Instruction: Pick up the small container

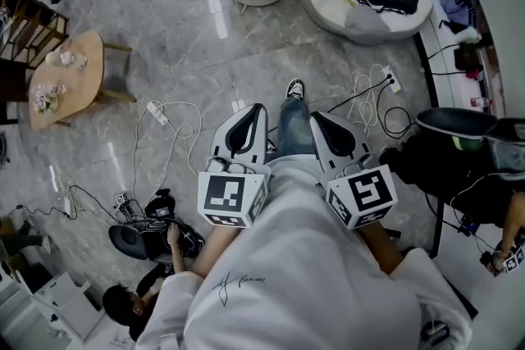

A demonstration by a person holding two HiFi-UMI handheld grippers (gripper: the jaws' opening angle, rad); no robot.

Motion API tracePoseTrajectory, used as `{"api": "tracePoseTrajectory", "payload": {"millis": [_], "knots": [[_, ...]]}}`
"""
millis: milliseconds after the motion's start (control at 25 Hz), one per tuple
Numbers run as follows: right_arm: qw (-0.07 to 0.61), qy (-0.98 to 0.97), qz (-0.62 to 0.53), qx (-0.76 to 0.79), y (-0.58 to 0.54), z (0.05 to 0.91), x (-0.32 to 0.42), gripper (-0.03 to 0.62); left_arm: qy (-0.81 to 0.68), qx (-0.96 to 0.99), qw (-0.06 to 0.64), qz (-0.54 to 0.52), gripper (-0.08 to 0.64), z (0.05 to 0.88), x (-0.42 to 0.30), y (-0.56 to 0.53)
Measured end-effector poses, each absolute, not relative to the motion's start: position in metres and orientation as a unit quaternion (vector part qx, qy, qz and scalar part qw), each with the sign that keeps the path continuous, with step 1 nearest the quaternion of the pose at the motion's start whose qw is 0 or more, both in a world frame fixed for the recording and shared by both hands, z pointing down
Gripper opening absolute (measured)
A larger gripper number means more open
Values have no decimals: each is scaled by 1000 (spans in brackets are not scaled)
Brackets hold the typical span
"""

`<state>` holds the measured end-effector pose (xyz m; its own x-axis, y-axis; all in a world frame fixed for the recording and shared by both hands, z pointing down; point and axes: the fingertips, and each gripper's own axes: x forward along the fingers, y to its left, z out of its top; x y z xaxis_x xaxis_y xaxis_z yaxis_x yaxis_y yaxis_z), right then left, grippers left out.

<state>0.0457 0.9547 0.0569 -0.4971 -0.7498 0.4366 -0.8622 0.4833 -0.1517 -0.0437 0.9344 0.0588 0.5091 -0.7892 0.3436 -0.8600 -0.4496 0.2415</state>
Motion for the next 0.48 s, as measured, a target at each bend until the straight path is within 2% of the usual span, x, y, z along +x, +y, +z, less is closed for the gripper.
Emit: {"api": "tracePoseTrajectory", "payload": {"millis": [480], "knots": [[164, -861, 195, 439, 866, 74, 40, 15, -496, 838, 196, 117, 18, 66, -43, 846]]}}
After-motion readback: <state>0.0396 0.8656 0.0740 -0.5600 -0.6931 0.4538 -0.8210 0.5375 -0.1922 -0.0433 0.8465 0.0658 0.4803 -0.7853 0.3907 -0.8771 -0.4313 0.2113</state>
